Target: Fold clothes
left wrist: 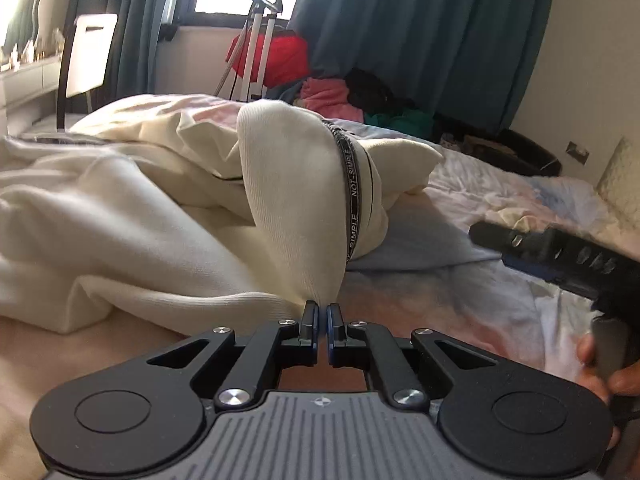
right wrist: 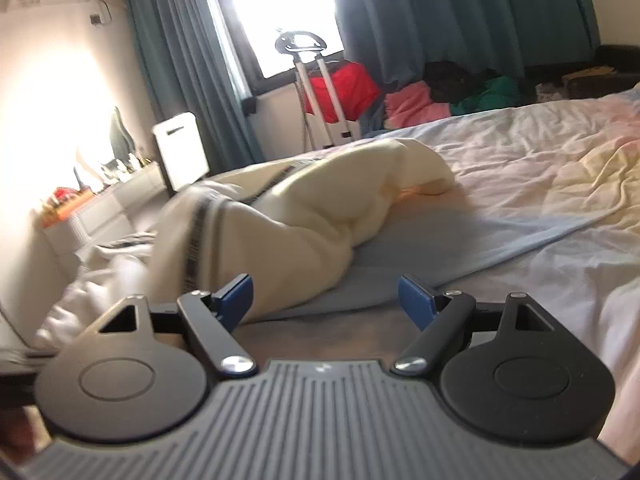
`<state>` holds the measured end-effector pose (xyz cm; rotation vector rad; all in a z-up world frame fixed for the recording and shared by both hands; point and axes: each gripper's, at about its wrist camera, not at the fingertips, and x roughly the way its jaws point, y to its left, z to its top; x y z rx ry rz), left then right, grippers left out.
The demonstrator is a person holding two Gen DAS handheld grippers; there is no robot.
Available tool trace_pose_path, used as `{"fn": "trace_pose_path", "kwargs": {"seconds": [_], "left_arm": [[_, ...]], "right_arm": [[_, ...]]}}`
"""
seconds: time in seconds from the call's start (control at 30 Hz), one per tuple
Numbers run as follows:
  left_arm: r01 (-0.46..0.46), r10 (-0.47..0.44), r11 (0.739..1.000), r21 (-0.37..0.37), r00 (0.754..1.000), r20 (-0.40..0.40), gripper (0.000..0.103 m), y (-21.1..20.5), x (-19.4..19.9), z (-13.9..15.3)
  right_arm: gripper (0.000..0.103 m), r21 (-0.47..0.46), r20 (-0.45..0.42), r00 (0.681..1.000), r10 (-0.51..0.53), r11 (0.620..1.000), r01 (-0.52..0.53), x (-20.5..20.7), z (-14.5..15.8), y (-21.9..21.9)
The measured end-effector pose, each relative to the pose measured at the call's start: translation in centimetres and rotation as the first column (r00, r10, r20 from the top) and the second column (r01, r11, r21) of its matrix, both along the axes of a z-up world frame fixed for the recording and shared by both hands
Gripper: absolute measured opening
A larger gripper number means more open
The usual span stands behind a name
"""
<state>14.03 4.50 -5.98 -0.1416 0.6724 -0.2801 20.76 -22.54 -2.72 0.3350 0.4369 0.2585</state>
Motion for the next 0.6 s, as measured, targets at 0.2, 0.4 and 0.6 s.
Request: {"fn": "trace_pose_path", "kwargs": {"seconds": [0.2, 0.4, 0.6], "left_arm": [[0.031, -0.036, 0.996, -0.089, 0.998, -0.046, 0.004, 1.4, 1.8, -2.3], [0.028, -0.043, 0.988, -0.150, 0.994, -0.098, 0.005, 1.7, 3.5, -4.8], [0.028, -0.064, 0.962, -0.270, 0.990, -0.127, 0.005, 3.2, 5.2, -6.4]], "right_arm": [[0.077, -0.056, -0.008, 0.999, 0.046, 0.997, -0.046, 5.3, 4.4, 3.3], [0.076, -0.201, -0.115, 0.993, 0.036, 0.978, -0.058, 18.2, 8.2, 10.8], [0.074, -0.420, -0.242, 0.969, -0.042, 0.905, -0.066, 30.6, 6.9, 17.9]]}}
